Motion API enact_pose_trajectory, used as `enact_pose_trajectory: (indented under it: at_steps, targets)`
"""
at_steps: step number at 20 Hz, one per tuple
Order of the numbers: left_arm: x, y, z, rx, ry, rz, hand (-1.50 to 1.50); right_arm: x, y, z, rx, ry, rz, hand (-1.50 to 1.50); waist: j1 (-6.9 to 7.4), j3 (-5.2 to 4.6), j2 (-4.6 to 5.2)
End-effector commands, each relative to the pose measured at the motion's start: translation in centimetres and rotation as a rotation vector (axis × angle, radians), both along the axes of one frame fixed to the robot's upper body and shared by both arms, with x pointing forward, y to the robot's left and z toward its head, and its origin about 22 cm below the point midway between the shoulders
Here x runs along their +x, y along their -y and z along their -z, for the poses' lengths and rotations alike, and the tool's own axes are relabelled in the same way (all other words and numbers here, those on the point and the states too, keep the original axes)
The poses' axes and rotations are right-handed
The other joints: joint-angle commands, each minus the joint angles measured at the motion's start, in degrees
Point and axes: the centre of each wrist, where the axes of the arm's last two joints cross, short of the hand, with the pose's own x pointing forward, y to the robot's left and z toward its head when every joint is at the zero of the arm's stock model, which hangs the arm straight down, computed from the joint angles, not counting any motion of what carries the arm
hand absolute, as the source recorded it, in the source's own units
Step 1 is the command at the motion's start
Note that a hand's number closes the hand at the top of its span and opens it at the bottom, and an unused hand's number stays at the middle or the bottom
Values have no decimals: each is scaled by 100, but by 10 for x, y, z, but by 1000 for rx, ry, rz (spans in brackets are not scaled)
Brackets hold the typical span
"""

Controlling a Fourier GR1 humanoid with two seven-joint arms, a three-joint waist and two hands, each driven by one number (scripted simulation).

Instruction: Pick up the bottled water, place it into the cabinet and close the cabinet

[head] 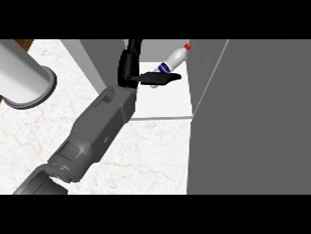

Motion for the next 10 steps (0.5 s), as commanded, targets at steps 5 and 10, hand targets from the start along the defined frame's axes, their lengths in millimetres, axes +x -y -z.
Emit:
enact_pose_trajectory:
  at_steps: [5, 10]
  targets:
    - [-40, 8, 28, -121, -23, 171, -150, -4, -5, -30, -1, 47, 30, -150, 89, -2, -39]
    - [-72, 18, 30, -203, -27, 284, -150, 0, -13, -28, -2, 24, 35, -150, 245, -2, -51]
